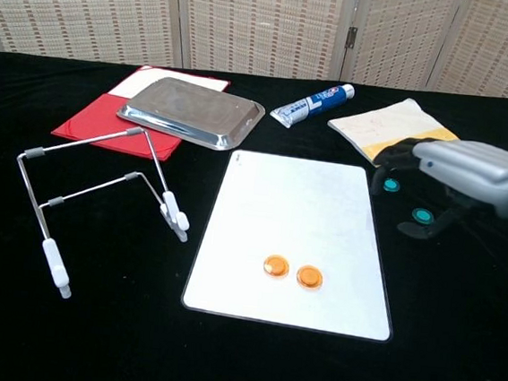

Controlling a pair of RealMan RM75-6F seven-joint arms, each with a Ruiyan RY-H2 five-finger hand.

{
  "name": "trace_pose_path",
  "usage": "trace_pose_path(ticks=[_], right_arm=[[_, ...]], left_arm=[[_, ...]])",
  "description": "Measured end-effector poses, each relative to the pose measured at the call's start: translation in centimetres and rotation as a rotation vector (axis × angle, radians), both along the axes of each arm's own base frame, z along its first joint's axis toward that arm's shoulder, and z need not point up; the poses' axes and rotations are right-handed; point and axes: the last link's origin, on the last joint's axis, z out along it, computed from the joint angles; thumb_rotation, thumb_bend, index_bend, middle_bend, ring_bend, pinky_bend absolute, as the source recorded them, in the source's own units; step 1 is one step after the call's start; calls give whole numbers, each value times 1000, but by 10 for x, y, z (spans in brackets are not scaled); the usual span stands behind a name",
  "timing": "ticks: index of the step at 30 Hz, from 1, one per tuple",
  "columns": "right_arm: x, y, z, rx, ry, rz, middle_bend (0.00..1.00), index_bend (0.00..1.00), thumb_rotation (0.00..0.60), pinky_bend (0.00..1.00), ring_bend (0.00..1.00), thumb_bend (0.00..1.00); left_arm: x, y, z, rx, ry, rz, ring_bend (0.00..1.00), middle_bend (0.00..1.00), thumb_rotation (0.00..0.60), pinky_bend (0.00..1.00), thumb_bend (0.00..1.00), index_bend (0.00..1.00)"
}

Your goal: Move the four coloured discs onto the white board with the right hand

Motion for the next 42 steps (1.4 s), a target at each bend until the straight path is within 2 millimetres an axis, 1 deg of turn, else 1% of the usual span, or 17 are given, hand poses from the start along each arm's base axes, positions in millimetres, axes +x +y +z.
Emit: trace_pose_path(ticks=[2,6,11,13,17,29,42], right_arm=[[-12,-4,9,-23,2,-36,165,394,600,0,0,388],[-31,-9,16,-41,15,-88,166,409,600,0,0,388],[-49,-17,14,-40,39,-132,167,414,600,0,0,389],[-52,-19,11,-36,42,-141,167,414,600,0,0,390],[-55,-26,5,-33,42,-153,167,414,600,0,0,392],[-52,-44,-8,-20,64,-167,167,415,600,0,0,395],[-52,-49,-18,-7,86,-180,168,439,600,0,0,398]], left_arm=[[2,0,0,-1,1,-3,51,0,600,0,141,70],[5,1,-1,-1,3,-11,51,0,600,0,141,70],[8,1,0,-2,8,-14,51,0,600,0,141,69],[9,1,0,-1,10,-14,51,0,600,0,141,70],[10,1,1,-2,13,-11,51,0,600,0,141,70],[9,1,0,-8,18,-1,51,0,600,0,141,70],[8,2,-1,-11,21,2,51,0,600,0,141,71]])
